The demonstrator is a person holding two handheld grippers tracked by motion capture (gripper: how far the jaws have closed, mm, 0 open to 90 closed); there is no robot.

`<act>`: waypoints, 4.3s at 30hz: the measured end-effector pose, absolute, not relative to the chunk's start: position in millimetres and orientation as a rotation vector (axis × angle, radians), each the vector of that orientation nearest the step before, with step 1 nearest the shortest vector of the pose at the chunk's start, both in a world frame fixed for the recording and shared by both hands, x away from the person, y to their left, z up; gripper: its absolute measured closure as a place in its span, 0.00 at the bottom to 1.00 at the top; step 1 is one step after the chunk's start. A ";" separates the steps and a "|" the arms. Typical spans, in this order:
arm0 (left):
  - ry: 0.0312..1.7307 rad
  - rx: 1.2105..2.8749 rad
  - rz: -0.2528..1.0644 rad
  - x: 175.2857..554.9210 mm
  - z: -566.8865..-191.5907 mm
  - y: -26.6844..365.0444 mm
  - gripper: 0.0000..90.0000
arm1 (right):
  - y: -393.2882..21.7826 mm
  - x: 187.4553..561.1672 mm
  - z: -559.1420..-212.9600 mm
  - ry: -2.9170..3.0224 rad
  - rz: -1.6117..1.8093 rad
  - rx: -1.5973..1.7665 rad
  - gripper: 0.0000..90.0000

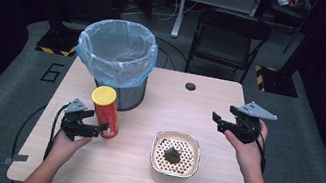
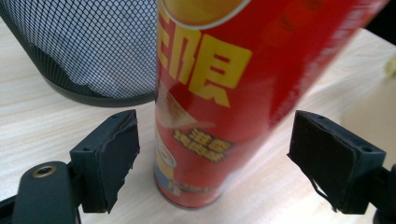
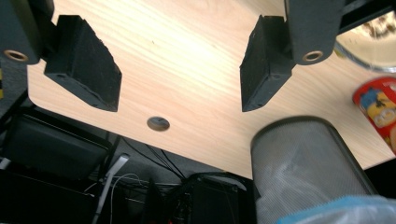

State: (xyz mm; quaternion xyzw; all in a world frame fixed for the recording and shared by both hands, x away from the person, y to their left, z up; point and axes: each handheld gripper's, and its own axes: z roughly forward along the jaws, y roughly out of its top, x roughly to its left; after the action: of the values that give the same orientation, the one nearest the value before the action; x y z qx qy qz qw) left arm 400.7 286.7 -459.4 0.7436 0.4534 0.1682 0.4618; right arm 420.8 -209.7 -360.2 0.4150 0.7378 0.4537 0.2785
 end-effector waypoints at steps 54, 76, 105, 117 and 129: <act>0.943 1.900 0.445 399.9 -352.0 265.1 0.26 | -235.7 365.3 -481.0 1.948 1.048 1.244 0.33; 0.887 1.911 0.487 412.0 -244.7 257.3 0.26 | -237.0 365.4 -490.9 1.994 0.990 1.230 0.33; 1.019 1.847 0.573 486.4 -188.1 257.1 0.26 | -234.7 363.2 -493.5 2.017 0.967 1.208 0.33; 1.143 1.775 0.584 520.2 -200.7 258.3 0.26 | -235.2 363.2 -496.4 2.032 0.953 1.207 0.34; 1.234 1.755 0.625 543.3 -230.5 262.8 0.26 | -233.1 363.6 -497.3 2.038 0.953 1.192 0.34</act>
State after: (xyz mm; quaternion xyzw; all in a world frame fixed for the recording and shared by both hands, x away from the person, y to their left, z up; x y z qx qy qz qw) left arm 543.3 262.8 -230.5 0.7060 0.4964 0.2514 0.4382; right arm 363.6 -233.1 -497.3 0.4475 0.7653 0.3577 0.2934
